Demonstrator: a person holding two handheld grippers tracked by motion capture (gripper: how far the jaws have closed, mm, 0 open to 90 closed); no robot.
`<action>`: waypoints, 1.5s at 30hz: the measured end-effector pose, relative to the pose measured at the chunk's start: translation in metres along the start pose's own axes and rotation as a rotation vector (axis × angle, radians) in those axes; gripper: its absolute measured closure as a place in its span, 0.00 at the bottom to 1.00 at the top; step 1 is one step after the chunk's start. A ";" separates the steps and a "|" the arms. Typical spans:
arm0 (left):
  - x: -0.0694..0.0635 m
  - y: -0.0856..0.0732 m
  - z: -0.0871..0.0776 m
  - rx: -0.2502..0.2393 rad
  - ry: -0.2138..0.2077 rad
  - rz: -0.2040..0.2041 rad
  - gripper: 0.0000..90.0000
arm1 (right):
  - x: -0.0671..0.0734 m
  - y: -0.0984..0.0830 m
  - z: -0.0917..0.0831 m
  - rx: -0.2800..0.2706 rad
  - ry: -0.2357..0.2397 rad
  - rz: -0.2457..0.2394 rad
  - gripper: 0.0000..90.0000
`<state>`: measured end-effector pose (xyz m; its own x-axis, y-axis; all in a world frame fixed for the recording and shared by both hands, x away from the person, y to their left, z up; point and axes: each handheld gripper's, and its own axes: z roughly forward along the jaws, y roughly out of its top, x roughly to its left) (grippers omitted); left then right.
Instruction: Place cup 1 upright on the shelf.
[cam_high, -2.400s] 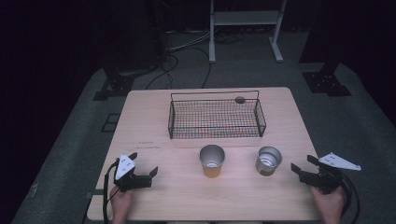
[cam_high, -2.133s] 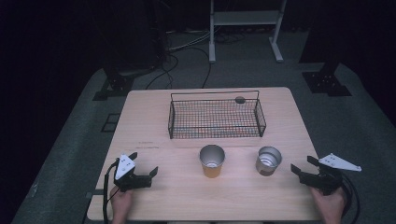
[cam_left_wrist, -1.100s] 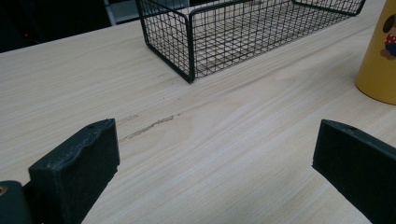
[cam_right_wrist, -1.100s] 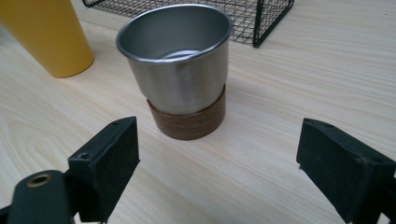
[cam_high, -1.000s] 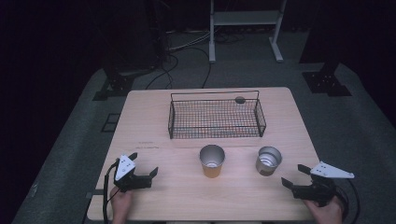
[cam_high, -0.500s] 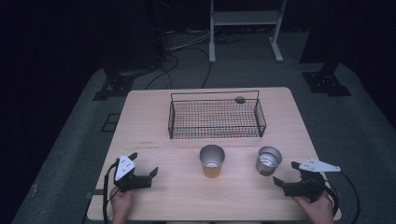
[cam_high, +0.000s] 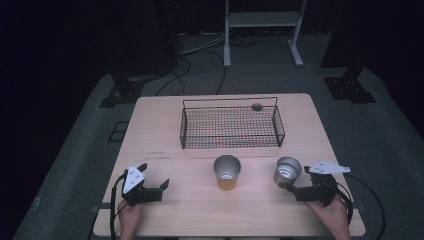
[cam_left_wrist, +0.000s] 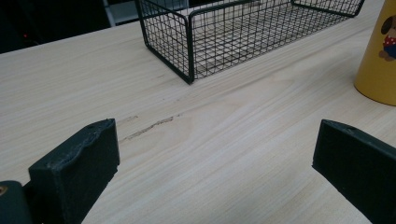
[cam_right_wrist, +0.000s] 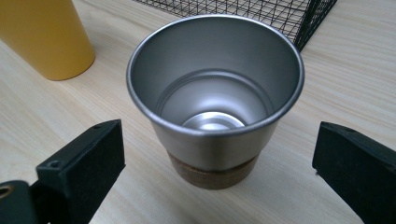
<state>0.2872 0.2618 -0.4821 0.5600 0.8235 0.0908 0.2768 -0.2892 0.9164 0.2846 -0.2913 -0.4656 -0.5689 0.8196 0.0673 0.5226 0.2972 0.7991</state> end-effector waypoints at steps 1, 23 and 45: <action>0.000 0.000 0.000 0.000 -0.001 -0.001 0.00 | 0.000 0.001 0.001 0.002 0.000 -0.001 0.02; 0.000 0.000 0.000 -0.002 -0.001 0.001 0.00 | 0.001 0.013 0.024 0.035 -0.003 -0.028 0.02; 0.000 0.000 0.000 -0.004 -0.003 0.000 0.00 | 0.003 0.023 0.023 0.060 0.005 -0.078 0.20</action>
<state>0.2871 0.2617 -0.4821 0.5623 0.8221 0.0898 0.2739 -0.2876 0.9178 0.3087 -0.2708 -0.4609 -0.6123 0.7906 0.0096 0.5140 0.3889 0.7646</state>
